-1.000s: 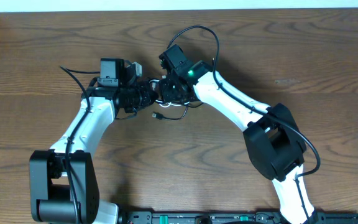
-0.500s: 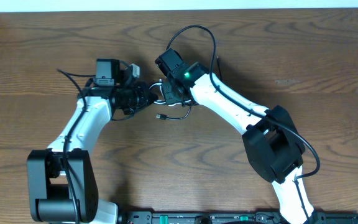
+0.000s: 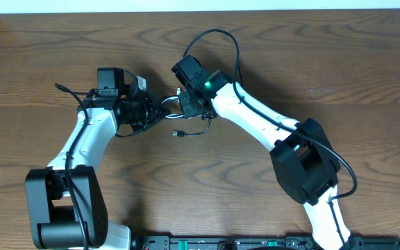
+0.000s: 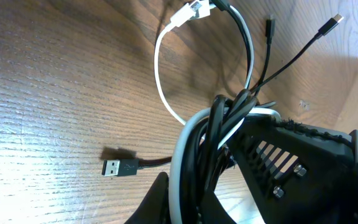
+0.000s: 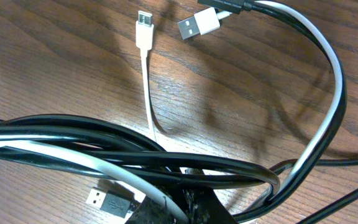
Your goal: Untangle cables
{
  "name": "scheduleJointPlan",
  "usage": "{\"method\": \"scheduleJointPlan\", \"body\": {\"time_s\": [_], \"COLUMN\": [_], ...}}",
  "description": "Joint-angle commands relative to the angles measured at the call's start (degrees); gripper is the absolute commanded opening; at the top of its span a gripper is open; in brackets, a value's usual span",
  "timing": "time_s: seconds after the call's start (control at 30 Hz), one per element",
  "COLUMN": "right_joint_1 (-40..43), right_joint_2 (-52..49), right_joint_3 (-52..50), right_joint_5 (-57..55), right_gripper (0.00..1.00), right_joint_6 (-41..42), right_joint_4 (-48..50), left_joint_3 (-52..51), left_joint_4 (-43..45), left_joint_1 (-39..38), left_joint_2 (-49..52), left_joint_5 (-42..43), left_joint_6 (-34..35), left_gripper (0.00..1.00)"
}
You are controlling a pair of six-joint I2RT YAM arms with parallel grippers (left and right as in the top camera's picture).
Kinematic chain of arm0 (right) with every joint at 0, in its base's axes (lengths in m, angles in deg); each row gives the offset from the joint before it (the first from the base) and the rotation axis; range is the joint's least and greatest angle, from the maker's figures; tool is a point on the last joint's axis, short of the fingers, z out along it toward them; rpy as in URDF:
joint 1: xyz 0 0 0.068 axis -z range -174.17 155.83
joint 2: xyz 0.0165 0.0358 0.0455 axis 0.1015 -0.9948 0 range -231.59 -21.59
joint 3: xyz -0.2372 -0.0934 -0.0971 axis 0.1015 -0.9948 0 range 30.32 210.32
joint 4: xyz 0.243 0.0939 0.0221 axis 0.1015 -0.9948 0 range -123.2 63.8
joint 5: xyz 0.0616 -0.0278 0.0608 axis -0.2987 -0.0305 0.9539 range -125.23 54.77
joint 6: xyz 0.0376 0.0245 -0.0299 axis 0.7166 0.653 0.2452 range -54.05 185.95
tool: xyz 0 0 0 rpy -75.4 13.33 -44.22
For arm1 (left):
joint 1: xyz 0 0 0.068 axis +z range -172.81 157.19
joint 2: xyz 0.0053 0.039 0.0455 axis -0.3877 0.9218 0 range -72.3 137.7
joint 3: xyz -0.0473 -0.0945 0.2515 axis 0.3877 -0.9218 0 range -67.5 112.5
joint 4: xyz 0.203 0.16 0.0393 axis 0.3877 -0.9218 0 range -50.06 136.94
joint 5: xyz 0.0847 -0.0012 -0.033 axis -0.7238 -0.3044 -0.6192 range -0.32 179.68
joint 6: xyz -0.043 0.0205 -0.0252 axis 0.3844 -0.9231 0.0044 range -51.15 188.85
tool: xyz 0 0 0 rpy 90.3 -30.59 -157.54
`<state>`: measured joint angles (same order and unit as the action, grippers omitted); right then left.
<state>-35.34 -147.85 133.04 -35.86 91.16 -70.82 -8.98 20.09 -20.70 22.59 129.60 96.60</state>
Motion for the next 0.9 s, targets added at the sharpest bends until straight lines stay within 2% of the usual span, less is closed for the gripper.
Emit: {"method": "scheduleJointPlan", "body": {"time_s": [0.0,0.1,0.3,0.4,0.5,0.7,0.77,0.87], "right_joint_1": [4.4,4.6,4.9,5.0,5.2,5.3,5.6,6.6], "right_joint_2": [-0.5,-0.5,0.1,1.9,4.2,8.4,8.9,8.9], "right_joint_3": [-1.2,-1.2,-0.3,0.8,2.2,3.6,3.6,3.6], "right_joint_5": [-16.4,-16.4,-16.1,-15.0,-13.9,-14.1,-14.1,-15.8], "right_gripper": [0.01,0.01,0.01,0.01,0.01,0.01,0.01,0.01], "right_joint_6": [-0.6,-0.6,-3.1,-4.1,-8.8,-13.5,-15.3,-18.8], "right_joint_4": [-2.3,-2.4,-1.9,-1.5,-0.4,1.4,2.1,2.8], "left_joint_3": [0.5,0.5,0.5,0.5,0.5,0.5,0.5,0.5], "left_joint_4": [-1.2,-1.6,-0.8,1.7,3.8,4.3,4.2,3.9], "left_joint_1": [4.5,4.8,5.1,5.8,6.8,8.5,8.5,8.5], "left_joint_2": [-0.6,-0.6,-0.6,-0.6,-0.6,-0.6,-0.6,-0.6], "left_joint_5": [-12.2,-14.3,-10.2,-0.6,10.1,27.3,31.6,33.2], "left_joint_6": [1.2,2.8,1.0,-5.3,-11.3,-23.4,-26.7,-28.2], "left_gripper": [0.08,0.06,0.07,0.07,0.08,0.08,0.07,0.07]}}
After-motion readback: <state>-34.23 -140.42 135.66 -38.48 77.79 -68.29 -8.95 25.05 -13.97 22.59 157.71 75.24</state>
